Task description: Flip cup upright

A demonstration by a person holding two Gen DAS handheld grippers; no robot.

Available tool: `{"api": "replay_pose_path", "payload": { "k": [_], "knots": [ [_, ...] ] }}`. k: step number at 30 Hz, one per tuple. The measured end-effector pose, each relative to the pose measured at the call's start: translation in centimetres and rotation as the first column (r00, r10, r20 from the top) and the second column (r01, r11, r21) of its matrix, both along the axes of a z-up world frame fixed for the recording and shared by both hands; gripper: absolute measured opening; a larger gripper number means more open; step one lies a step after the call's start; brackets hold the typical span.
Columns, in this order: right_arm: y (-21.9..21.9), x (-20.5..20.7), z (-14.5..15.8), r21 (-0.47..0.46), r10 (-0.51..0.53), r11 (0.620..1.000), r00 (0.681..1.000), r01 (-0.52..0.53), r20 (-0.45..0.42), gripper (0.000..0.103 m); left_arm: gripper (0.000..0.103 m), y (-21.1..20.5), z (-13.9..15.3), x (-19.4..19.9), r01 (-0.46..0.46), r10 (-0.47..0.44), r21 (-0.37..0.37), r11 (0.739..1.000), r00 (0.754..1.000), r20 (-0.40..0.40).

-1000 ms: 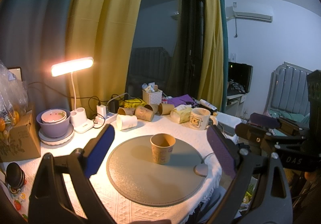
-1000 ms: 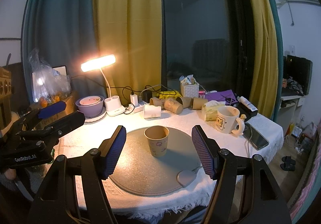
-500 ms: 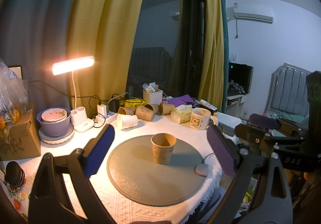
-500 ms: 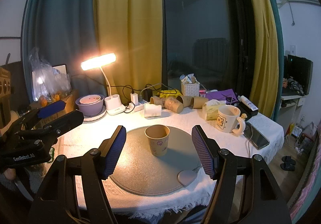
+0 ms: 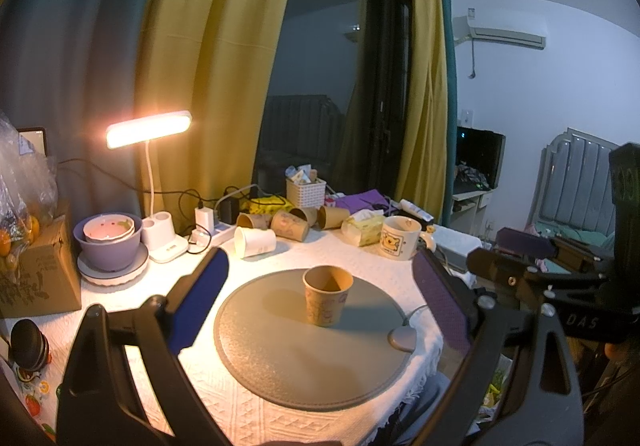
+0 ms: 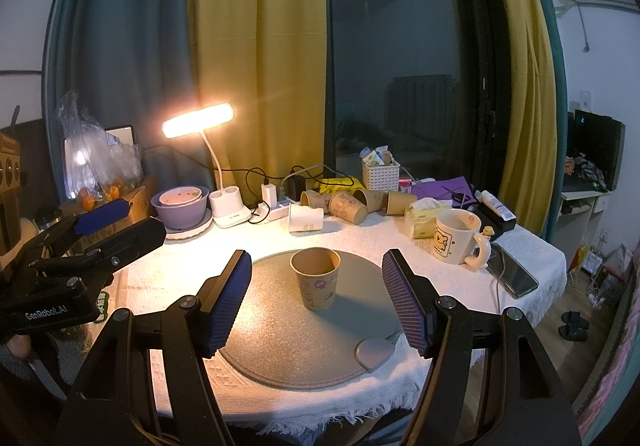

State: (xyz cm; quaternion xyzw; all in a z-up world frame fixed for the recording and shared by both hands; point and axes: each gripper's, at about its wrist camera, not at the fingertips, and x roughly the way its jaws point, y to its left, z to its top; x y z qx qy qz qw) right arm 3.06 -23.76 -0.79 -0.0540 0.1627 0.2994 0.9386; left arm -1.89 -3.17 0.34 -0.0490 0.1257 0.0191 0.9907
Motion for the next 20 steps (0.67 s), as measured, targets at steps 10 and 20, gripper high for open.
{"api": "replay_pose_path", "payload": {
  "k": [10,20],
  "knots": [
    [0.09,-0.04,0.02,-0.002,0.0,1.0,1.0,0.0,-0.001,0.071,0.094,0.06,-0.01,-0.02,-0.001,0.001,-0.001,1.0,1.0,0.0],
    [0.14,-0.01,0.1,-0.002,0.0,1.0,1.0,0.0,-0.002,0.071,0.094,0.15,-0.04,-0.02,-0.002,0.002,-0.004,1.0,1.0,0.001]
  ]
}}
